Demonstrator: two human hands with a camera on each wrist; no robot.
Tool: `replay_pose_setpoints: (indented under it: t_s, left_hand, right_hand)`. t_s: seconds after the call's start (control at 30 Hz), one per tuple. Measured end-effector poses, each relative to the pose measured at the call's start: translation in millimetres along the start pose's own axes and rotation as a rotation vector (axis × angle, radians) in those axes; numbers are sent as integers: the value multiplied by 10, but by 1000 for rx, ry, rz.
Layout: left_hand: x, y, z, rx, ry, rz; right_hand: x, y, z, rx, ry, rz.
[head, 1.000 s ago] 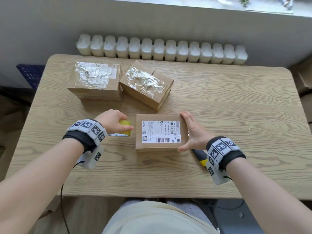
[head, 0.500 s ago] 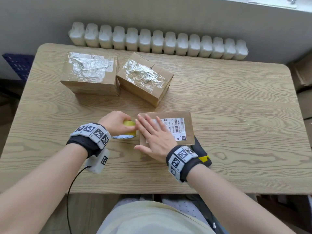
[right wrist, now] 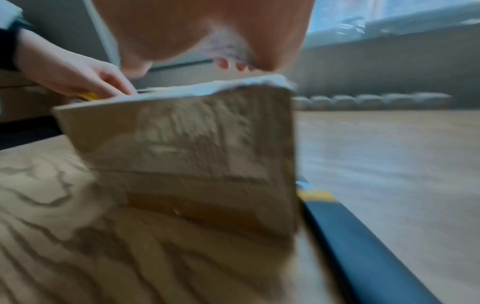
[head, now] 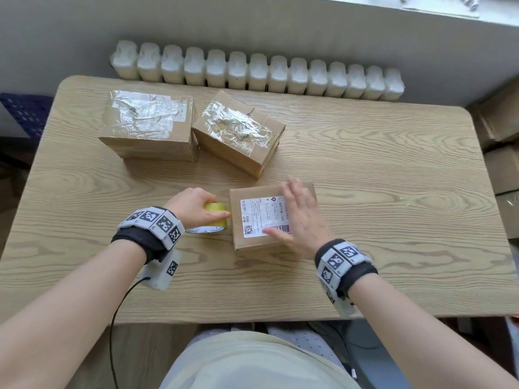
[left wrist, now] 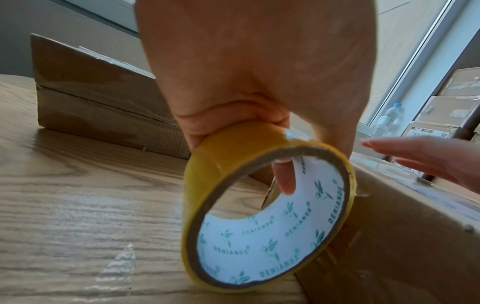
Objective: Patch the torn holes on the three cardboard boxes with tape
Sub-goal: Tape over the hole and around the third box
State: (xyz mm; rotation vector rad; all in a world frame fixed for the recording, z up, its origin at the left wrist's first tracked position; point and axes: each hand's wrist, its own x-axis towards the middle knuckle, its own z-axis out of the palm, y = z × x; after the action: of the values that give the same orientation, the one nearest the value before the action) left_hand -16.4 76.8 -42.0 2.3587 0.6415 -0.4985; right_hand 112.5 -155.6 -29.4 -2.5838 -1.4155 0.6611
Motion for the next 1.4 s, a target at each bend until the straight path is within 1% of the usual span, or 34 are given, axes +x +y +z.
replay_pose_setpoints:
  t_s: [0.07,0.13,0.2,0.3,0.4,0.47,0.53,0.6,0.7,0.8,0.97,1.07,1.17,1.27,1.33,1.4]
  left_hand:
    - [-14,7,4,-5,-2,6]
    - [-32,42,-3,-1,-1,25]
    - [-64,70,-15,-4,12,37]
    - [-146,81,-76,-46,15,39]
    - [-232,86,-265,-79,7,61]
    - [-301,120,-507,-153,14,93]
    - [-388,182,-801,-224,28,144]
    - [-473,262,-1059,-295,55,210]
    - [-544,410,-1269,-407,111,286]
    - [-529,573,-1309,-406,171,334]
    - [-386,856,-1164,-309,152,283]
    - [-270,1065,-1096,-216,160,289]
    - [-191,1291,-1058,-220,116,339]
    - [-120,1515,-1001,-191,96,391]
    - [-68,1549,-982,-166,79,386]
    - [-59,1546,-993,-183,29,365]
  right_hand:
    - [145,-247,-9,-62,-70,-197]
    - [290,-454,33,-189,-120,-314]
    - [400,-582,65,-274,-157,-327]
    - [436,-689,4,-292,-156,-312]
    - [394,-775,-162,-211,-96,-352]
    - [367,-808,-322,-121,-19,-363]
    - [367,-814,-502,-33,44,-364]
    - [376,-810,-659,79,77,-358]
    - [378,-798,-788,290,97,-315]
    - [375,-751,-778,380,132,-278]
    - [324,-496,-617,522,111,-156]
    - [280,-314,-636,538,65,-104]
    - [248,-195,-715,458,11,-114]
    - [246,-75,-762,414,17,-121]
    - [230,40,-765,446,26,-112]
    - [205,181,-748,460,36,-121]
